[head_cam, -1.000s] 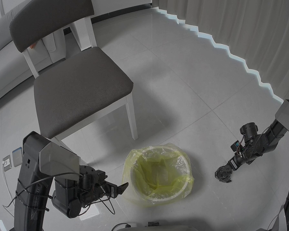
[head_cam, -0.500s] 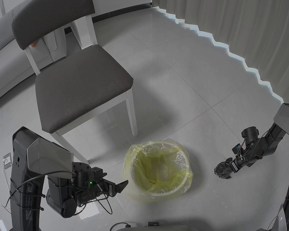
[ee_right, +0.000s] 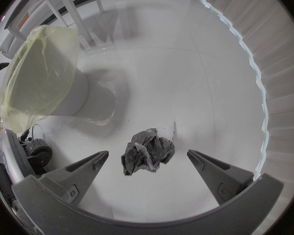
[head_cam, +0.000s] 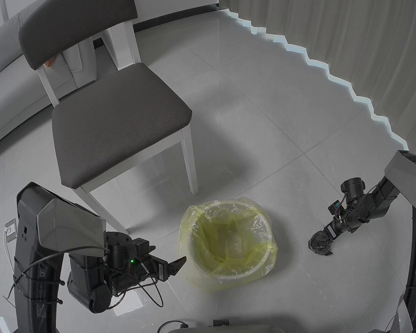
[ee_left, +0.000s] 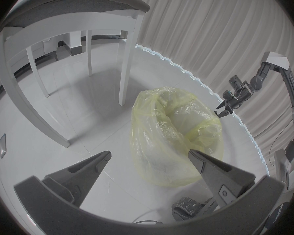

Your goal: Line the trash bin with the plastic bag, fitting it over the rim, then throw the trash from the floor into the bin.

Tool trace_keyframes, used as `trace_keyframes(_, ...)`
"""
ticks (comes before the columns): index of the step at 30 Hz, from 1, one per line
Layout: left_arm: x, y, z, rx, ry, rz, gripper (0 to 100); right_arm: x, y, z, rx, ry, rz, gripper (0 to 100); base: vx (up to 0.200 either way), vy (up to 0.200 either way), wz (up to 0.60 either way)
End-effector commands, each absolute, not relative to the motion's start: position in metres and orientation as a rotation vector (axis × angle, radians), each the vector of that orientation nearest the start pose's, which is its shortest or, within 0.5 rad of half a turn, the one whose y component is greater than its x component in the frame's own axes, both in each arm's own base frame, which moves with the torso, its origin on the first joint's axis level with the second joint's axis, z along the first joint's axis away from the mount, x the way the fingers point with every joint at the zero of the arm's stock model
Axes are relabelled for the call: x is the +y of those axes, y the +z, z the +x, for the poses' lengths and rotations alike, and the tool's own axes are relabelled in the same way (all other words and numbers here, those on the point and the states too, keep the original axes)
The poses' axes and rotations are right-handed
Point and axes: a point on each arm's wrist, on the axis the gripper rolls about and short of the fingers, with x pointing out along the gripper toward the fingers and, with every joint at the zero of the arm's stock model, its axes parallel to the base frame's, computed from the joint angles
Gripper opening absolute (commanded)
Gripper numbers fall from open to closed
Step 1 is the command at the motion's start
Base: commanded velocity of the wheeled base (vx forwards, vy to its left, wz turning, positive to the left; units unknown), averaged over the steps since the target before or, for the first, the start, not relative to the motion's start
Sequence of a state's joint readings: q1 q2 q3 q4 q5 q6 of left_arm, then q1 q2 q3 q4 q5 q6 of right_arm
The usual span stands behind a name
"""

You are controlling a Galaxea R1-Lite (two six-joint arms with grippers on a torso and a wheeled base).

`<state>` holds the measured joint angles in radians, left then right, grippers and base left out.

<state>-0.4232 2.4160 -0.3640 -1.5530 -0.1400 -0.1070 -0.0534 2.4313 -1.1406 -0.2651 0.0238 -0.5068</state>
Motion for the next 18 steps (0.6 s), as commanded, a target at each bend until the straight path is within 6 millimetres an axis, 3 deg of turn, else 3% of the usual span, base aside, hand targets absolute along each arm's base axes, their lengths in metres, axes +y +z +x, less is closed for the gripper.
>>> trace_keyframes(1, -0.127, -0.038, 0.274, 0.507, -0.526, -0.033, 100, -0.021, -0.059, 0.415, 1.078, 0.244, -0.414, 100, 0.000, 0.000, 0.00)
trace_keyframes(13, -0.128, -0.041, 0.276, 0.509, -0.524, -0.033, 100, -0.024, -0.056, 0.437, 1.116, 0.247, -0.409, 100, 0.000, 0.000, 0.00)
trace_keyframes(18, -0.128, -0.041, 0.276, 0.510, -0.522, -0.035, 100, -0.026, -0.055, 0.437, 1.138, 0.248, -0.408, 100, 0.000, 0.000, 0.00)
